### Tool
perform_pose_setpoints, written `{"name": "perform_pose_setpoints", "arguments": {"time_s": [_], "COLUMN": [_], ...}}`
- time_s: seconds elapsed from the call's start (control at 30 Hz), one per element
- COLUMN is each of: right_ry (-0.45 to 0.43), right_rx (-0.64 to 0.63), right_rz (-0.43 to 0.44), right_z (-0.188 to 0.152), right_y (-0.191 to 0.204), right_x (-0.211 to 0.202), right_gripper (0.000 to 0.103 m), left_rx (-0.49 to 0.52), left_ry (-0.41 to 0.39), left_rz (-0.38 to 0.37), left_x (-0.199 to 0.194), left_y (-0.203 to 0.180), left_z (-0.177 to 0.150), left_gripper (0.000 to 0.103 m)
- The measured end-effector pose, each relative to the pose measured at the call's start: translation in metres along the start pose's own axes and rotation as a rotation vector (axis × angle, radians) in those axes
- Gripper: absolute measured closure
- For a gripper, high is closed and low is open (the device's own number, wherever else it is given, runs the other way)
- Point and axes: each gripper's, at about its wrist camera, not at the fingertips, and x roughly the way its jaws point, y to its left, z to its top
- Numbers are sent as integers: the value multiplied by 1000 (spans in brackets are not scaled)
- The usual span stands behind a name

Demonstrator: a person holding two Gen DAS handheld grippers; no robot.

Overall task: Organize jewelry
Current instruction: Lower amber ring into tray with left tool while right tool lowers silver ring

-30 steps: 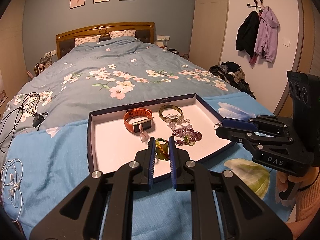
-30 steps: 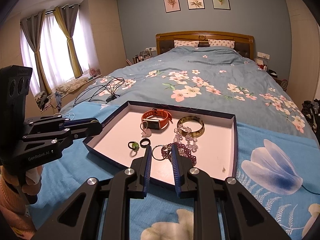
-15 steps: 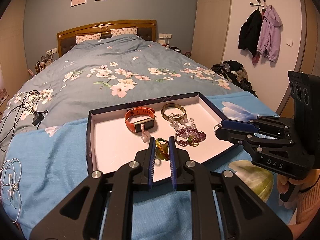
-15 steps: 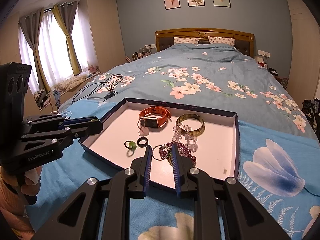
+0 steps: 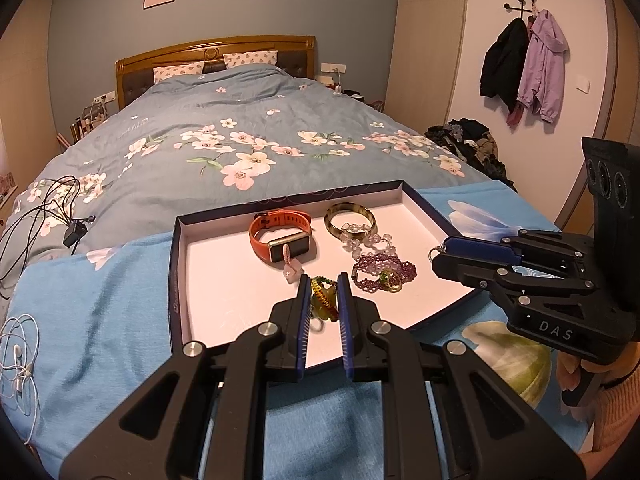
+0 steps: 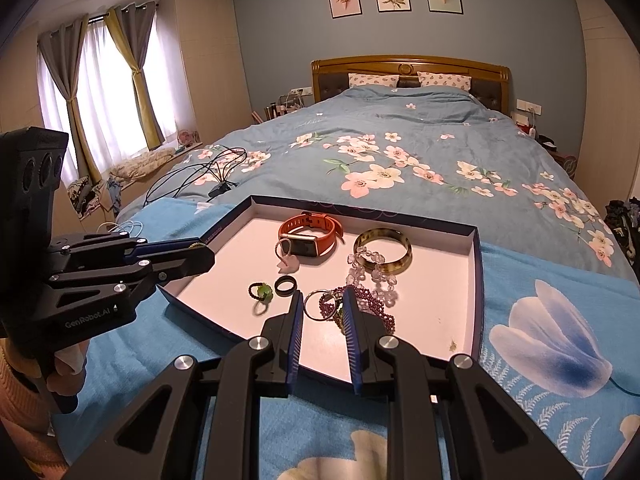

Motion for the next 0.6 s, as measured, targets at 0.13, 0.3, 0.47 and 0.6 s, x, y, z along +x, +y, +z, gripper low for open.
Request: {"name": "perform_pose_setpoints", "arguments": {"time_s": [0.13, 0.3, 0.47, 0.6], "right_ry": [0, 0, 7, 10], "right_rx": [-1, 0, -3, 2], "right_rz": [0, 0, 3, 2], "right_z": [0, 0, 1, 1], "right_y": [0, 0, 2, 1], "right_x": [0, 0, 3, 4], "right_gripper": [85, 87, 91, 91], "left_rx": [-6, -9, -11, -12], "left_ry": [7, 12, 18, 27], "left_rz": [-2, -3, -1, 1], "left_x": [3, 6, 9, 13], "left_y": [1, 1, 1, 1], "left_z": [-1, 0, 0, -1], "left_gripper": [90, 90, 90, 90]}}
